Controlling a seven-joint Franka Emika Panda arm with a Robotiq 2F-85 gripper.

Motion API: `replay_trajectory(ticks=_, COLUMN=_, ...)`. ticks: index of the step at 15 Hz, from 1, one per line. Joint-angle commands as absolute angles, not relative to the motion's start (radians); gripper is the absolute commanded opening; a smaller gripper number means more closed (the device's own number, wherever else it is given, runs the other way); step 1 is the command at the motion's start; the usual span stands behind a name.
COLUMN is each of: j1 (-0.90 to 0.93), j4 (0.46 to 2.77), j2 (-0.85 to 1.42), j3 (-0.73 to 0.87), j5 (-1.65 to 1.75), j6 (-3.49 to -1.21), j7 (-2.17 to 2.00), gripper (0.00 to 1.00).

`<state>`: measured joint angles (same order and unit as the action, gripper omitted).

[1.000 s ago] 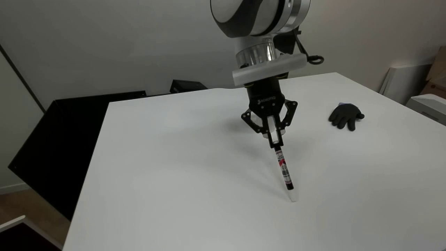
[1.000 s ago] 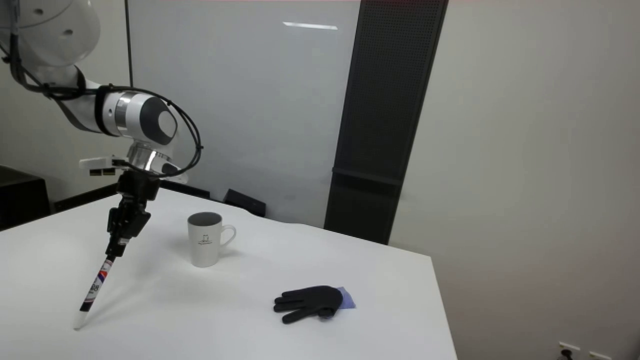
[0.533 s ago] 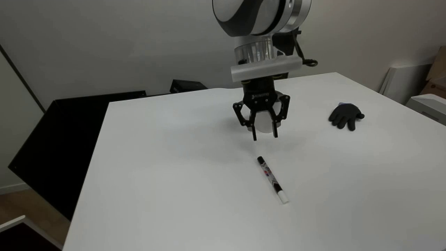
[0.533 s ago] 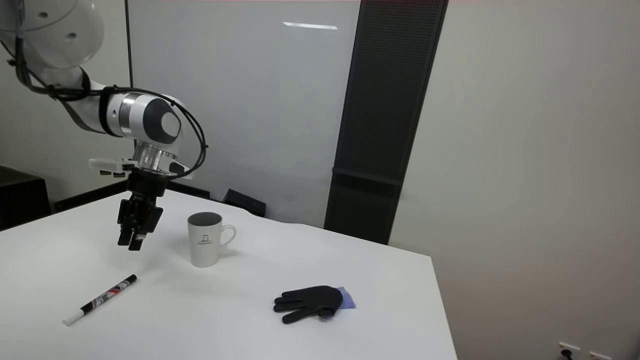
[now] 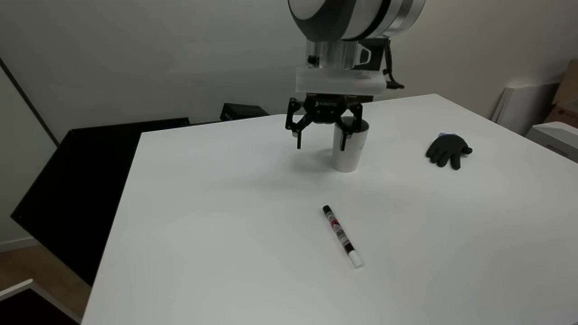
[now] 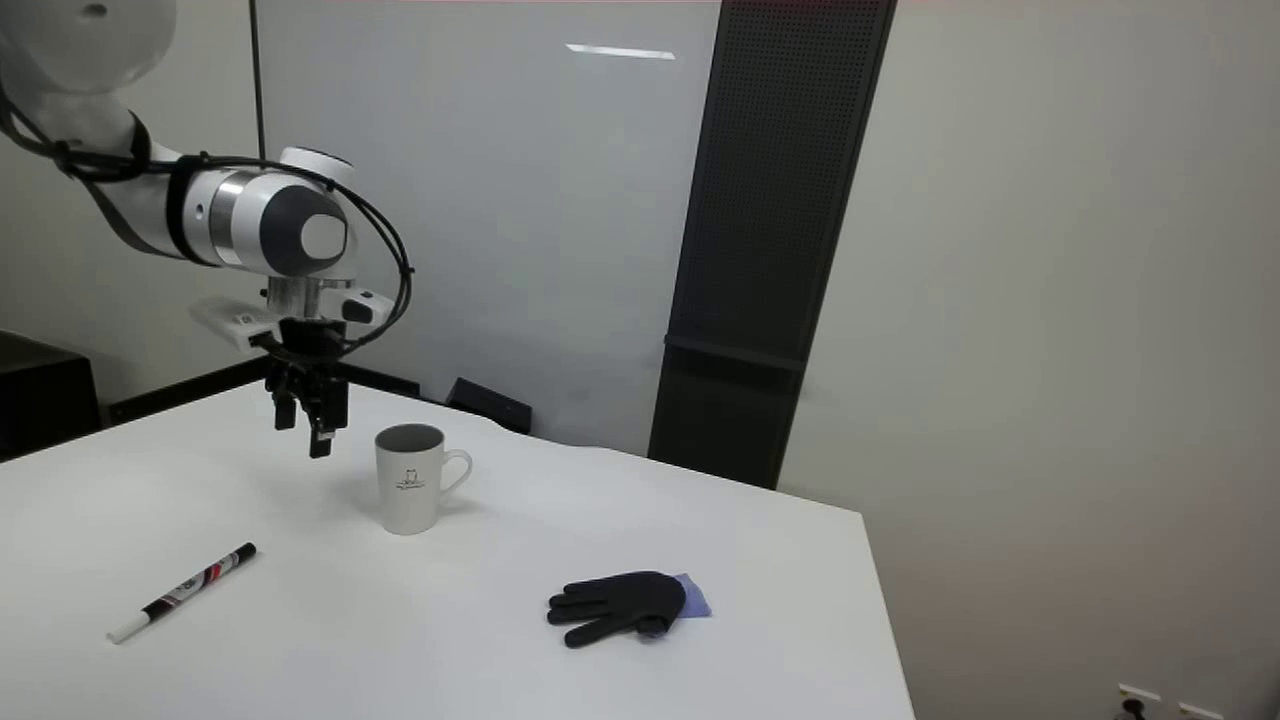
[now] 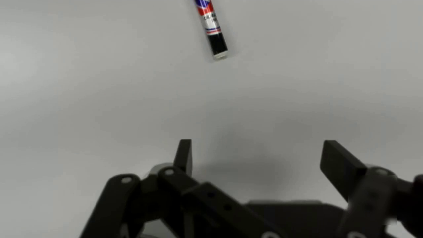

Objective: Pick up the pen from the table and put it in the cup. Pick up the pen from the cup and put the pen back on the table. Pick up the pen from the table and put it back in the cup.

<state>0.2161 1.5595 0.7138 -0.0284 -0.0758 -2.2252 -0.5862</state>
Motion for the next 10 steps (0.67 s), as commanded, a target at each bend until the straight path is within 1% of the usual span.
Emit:
replay_trajectory(ticks=1, j1=0.225, j4=1.805, j2=0.554, j3=-0.019, j5=-0.079, j6=-2.408, j7=-0.559, gripper=1.00)
replay_trajectory(ticks=7, j1=0.210, j4=2.049, j2=0.403, j3=-0.040, j5=-0.094, j6=-2.515, j7=-0.463, gripper=1.00)
replay_trajectory(ticks=9, j1=0.187, j4=2.083, j2=0.370, j3=-0.063, j5=-0.126, j6=-2.488, j7=-0.410, gripper=1.00)
replay_trajectory(ticks=10, j1=0.215, j4=2.012, j2=0.437, j3=-0.036, j5=-0.092, j6=-2.493, j7=-0.460, gripper=1.00)
